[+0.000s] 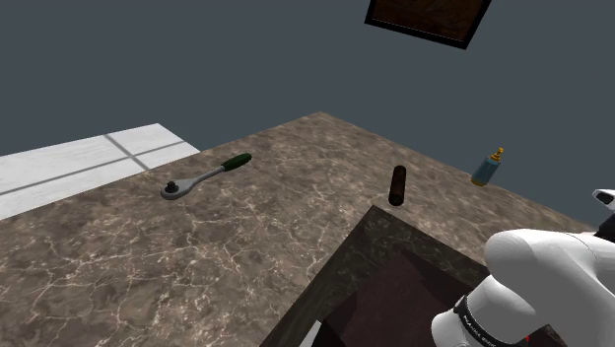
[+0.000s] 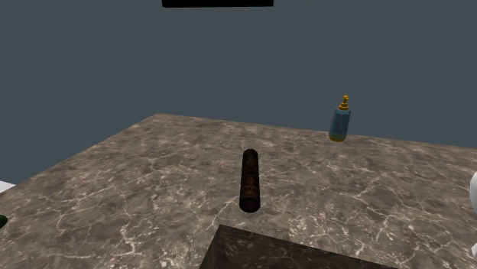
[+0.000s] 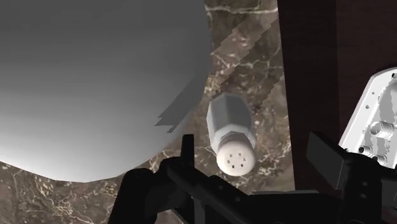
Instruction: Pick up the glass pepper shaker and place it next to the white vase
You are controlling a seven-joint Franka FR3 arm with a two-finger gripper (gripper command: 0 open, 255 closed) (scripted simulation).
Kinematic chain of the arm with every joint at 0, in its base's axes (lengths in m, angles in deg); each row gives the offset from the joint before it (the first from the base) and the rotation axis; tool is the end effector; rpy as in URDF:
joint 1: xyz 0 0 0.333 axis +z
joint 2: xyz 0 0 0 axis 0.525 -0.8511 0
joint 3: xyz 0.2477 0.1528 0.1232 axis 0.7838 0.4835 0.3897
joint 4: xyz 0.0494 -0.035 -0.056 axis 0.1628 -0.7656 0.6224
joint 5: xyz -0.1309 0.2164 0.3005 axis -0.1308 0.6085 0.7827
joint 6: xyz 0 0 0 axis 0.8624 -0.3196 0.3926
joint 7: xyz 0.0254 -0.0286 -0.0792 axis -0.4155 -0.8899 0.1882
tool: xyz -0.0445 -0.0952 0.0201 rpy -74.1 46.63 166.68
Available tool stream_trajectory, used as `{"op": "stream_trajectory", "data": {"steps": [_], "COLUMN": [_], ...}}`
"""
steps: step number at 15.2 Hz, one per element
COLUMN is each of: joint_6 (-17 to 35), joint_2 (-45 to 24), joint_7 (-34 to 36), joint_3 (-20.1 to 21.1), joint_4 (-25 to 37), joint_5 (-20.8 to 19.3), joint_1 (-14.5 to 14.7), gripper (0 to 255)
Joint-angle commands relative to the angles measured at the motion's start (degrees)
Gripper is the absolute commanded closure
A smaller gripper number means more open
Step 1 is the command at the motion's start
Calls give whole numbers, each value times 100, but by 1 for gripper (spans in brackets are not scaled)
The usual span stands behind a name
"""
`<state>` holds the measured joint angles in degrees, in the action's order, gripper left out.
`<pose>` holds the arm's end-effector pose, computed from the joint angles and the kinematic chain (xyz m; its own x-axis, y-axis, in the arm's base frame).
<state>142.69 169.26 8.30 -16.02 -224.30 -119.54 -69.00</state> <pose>-0.0909 -0.2624 0.3735 0.9963 0.0642 -0.0571 0.0694 -0.9933 0.0925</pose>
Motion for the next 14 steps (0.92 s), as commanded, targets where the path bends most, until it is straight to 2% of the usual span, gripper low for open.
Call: {"op": "stream_trajectory", "data": {"steps": [1,2,6,14], "joint_6": [-2,2,-233,-230], "joint_2": [0,-8,-302,-305], "joint_7": [-1,10,155,153], "joint_3": [-3,5,931,931], "joint_4": [3,7,490,489], "joint_5": [-7,2,852,853], "joint_1": [-3,10,425,423], "gripper": [0,0,0,0]}}
